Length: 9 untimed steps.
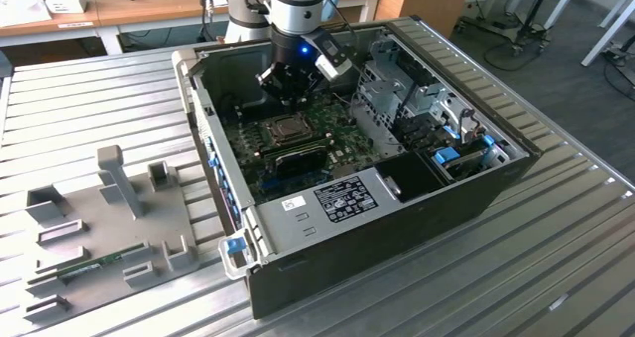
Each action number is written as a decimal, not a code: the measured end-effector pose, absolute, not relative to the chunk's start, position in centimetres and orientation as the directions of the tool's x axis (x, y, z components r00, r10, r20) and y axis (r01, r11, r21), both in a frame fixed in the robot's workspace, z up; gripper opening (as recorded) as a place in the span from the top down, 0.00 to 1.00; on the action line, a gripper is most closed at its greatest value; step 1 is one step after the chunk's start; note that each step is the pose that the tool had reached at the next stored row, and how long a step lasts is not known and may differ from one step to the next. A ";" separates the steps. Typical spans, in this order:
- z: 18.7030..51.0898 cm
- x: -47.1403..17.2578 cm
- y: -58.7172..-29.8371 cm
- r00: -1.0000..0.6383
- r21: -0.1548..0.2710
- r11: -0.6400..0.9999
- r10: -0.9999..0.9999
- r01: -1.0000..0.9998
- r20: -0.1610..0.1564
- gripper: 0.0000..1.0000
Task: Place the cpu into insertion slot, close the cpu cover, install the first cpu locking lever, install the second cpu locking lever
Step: 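Install the second cpu locking lever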
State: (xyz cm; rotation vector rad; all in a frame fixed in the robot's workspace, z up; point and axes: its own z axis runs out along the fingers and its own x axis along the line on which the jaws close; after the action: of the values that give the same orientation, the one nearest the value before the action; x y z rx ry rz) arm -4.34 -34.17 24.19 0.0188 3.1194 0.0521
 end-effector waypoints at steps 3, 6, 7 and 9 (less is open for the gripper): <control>24.2 -4.3 -34.2 -1.000 0.033 0.999 0.012 0.012 -0.021 0.89; 24.2 -4.3 -34.4 -1.000 0.033 0.999 0.012 0.012 -0.021 0.89; 24.2 -4.3 -34.5 -1.000 0.033 0.999 0.012 0.012 -0.021 0.89; 24.2 -4.3 -34.7 -1.000 0.033 0.999 0.012 0.012 -0.021 0.89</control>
State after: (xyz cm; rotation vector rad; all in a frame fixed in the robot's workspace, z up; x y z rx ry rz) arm -4.34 -34.69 24.20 0.0188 3.1196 0.0514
